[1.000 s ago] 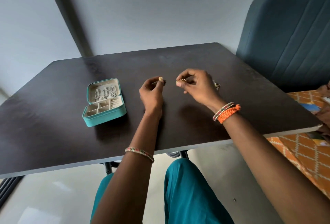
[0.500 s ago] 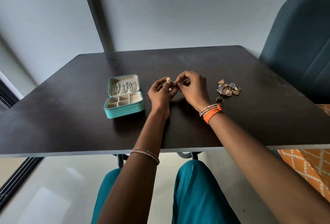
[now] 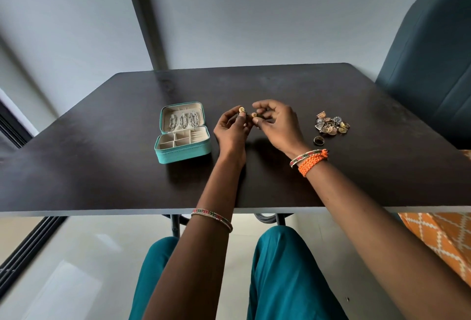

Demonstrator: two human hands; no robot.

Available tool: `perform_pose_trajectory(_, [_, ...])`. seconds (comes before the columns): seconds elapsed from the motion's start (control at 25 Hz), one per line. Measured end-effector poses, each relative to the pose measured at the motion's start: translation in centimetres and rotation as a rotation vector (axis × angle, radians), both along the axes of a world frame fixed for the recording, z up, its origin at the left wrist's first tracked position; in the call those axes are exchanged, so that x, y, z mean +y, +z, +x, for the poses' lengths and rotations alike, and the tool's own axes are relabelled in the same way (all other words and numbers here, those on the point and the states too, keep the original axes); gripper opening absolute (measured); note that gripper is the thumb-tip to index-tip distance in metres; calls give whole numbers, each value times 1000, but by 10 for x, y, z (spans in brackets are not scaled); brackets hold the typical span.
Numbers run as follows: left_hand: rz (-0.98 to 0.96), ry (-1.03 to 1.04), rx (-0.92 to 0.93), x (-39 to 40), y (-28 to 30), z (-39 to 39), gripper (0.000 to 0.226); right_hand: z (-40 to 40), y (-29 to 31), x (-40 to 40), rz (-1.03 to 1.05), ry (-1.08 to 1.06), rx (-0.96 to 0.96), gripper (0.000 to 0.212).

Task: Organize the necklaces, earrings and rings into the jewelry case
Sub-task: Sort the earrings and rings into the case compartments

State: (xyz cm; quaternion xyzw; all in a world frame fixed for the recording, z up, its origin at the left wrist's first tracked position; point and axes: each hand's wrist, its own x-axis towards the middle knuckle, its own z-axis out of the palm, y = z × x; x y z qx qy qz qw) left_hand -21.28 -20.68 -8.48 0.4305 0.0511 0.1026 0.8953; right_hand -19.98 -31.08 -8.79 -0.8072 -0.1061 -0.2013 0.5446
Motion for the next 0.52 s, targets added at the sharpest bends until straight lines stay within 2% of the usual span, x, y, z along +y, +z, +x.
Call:
perform_pose_trajectory(0.16, [78,22,-17,-1,-1,-2,18,-2,2,-7,55,61,84,15])
perform_pose_trajectory(0.36, [258,29,-44,-3,-1,-6,13,-11,15,-14,252,107,113,19])
perform_pose_trajectory(0.52, [288,-9,-54,-2,-2,-8,10,-12,17,-13,380,133,184,16])
